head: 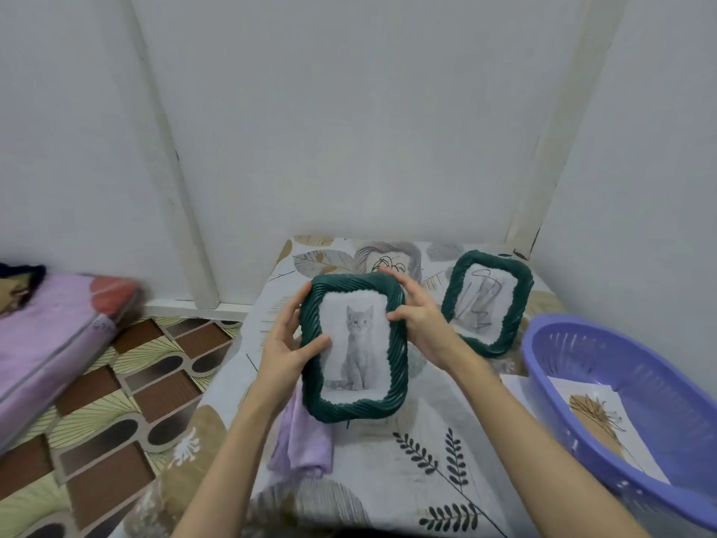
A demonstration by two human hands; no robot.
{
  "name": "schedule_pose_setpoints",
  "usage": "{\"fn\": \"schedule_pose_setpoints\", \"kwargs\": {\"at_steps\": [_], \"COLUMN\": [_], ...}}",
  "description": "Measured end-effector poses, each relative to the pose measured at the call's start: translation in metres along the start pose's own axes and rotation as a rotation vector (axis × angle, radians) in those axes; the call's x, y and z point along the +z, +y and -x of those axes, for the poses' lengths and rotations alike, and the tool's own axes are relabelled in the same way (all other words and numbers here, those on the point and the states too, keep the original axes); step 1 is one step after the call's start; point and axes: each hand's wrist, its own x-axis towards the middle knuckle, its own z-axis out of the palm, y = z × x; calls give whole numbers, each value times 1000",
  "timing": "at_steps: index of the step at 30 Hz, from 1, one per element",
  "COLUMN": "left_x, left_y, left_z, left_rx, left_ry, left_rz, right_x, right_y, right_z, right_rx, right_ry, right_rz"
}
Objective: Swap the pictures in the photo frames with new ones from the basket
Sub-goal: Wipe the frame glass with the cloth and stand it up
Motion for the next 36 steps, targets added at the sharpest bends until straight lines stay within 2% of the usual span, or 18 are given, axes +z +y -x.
{"fn": "schedule_pose_setpoints", "kwargs": {"at_steps": [6, 15, 28, 34, 36], "left_x": [-56, -90, -92, -87, -83], "left_y": [-12, -51, -61, -50, -43], "left_z": [-60, -116, -119, -112, -108], "left_rx": [-30, -2, 4, -3, 24], "left_ry": [117, 219, 258, 262, 318], "left_rz": [-31, -38, -23, -45, -112], "right_x": [26, 37, 40, 40, 39], "right_y": [19, 53, 73, 64, 60], "right_z": [-108, -201, -220, -207, -195], "right_rx": [97, 154, 108, 17, -59], "right_ry": [-90, -41, -64, -13, -10], "right_rz": [-55, -28, -77, 246, 309]}}
